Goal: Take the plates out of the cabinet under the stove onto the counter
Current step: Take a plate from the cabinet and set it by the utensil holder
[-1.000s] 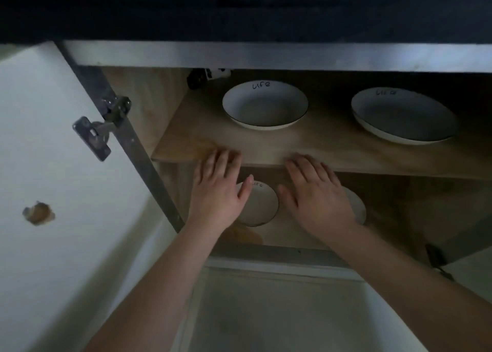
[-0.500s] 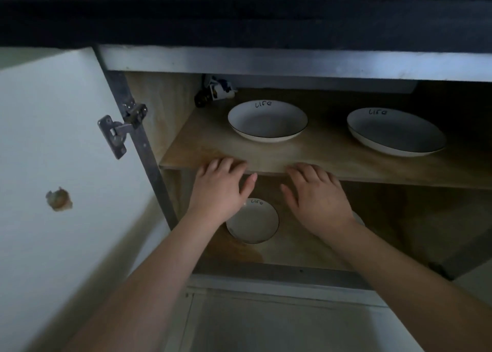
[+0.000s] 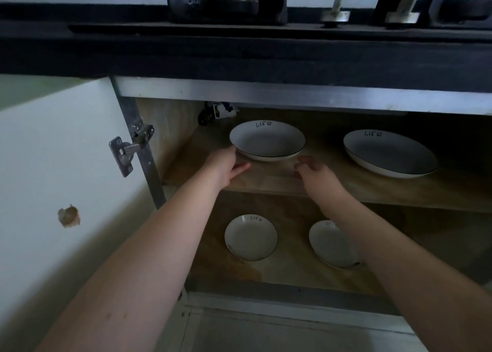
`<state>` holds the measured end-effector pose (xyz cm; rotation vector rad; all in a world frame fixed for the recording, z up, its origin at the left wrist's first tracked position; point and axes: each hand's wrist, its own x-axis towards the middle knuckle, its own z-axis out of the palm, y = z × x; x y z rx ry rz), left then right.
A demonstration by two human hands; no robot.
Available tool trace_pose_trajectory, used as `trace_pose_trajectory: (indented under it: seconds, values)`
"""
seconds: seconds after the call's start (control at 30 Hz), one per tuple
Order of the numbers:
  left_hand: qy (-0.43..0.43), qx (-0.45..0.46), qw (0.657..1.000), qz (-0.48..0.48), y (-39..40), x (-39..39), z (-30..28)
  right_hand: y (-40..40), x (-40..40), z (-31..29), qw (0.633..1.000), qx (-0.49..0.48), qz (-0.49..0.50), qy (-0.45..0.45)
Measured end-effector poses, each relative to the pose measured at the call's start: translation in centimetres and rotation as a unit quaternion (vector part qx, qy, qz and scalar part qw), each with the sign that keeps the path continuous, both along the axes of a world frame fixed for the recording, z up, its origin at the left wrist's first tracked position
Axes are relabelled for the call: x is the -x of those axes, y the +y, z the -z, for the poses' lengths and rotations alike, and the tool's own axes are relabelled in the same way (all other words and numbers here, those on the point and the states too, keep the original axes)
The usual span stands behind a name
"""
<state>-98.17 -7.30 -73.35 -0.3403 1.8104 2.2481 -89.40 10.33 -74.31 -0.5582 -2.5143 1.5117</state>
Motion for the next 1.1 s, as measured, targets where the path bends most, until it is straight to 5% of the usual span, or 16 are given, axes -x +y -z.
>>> trace_pose_trajectory:
  seconds: [0.1, 0.23, 0.73, 1.1]
  values:
    - [-0.022, 0.003, 1.0, 0.009, 0.4, 1.1, 0.0, 0.1, 0.0, -0.2, 0.986, 0.162, 0.039, 0.011]
    - [-0.031, 0.026, 0.998, 0.043, 0.9, 1.3, -0.4, 0.1, -0.6, -0.2, 0.969, 0.24, 0.037, 0.042]
    - [-0.031, 0.091, 0.993, 0.066, -2.6, -1.6, -0.5, 0.4, -1.4, -1.9, 0.911, 0.393, 0.107, 0.057]
    - [0.017, 0.079, 0.995, 0.062, -4.6, -5.2, -0.7, 2.4, -2.7, -2.1, 0.895, 0.441, 0.057, 0.036]
